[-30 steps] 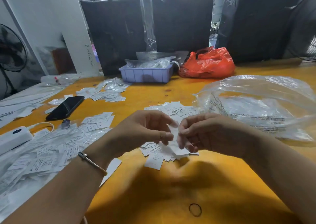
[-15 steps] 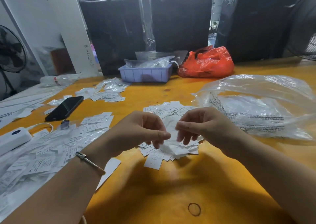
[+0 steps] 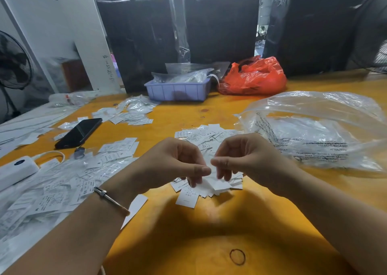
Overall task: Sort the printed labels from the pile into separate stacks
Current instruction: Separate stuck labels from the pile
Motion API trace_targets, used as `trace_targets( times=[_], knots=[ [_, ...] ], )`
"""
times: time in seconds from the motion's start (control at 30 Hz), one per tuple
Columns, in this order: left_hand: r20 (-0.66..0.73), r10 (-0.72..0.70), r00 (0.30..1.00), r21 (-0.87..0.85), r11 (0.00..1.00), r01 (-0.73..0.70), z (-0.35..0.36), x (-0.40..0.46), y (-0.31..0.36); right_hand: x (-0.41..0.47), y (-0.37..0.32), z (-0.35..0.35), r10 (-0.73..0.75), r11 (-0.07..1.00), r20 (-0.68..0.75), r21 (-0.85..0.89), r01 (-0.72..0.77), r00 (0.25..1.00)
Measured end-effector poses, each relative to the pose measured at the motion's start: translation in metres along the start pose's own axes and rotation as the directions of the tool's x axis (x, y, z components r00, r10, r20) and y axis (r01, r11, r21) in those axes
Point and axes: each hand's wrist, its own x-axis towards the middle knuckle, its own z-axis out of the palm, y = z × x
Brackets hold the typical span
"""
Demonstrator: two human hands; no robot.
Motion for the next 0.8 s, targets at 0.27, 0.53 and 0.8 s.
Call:
trace_targets(
  times=[0.27, 0.53, 0.8],
  knots=[
    [-0.311, 0.027, 0.950, -0.042, 0.998, -0.042, -0.009, 0.001, -0.004, 0.001, -0.004, -0.024, -0.046, 0.844, 0.056, -0.531, 0.069, 0.997],
    [-0.355, 0.011, 0.935, -0.027, 0.999, -0.022, -0.007, 0.002, -0.005, -0.002, -0.005, -0.007, -0.013, 0.705, 0.227, -0.689, 0.170, 0.974],
    [-0.321, 0.013, 0.947, -0.007, 1.000, -0.016, -0.006, 0.003, -0.006, -0.002, -0.012, -0.011, 0.014, 0.945, 0.010, -0.327, -0.010, 1.000]
  ],
)
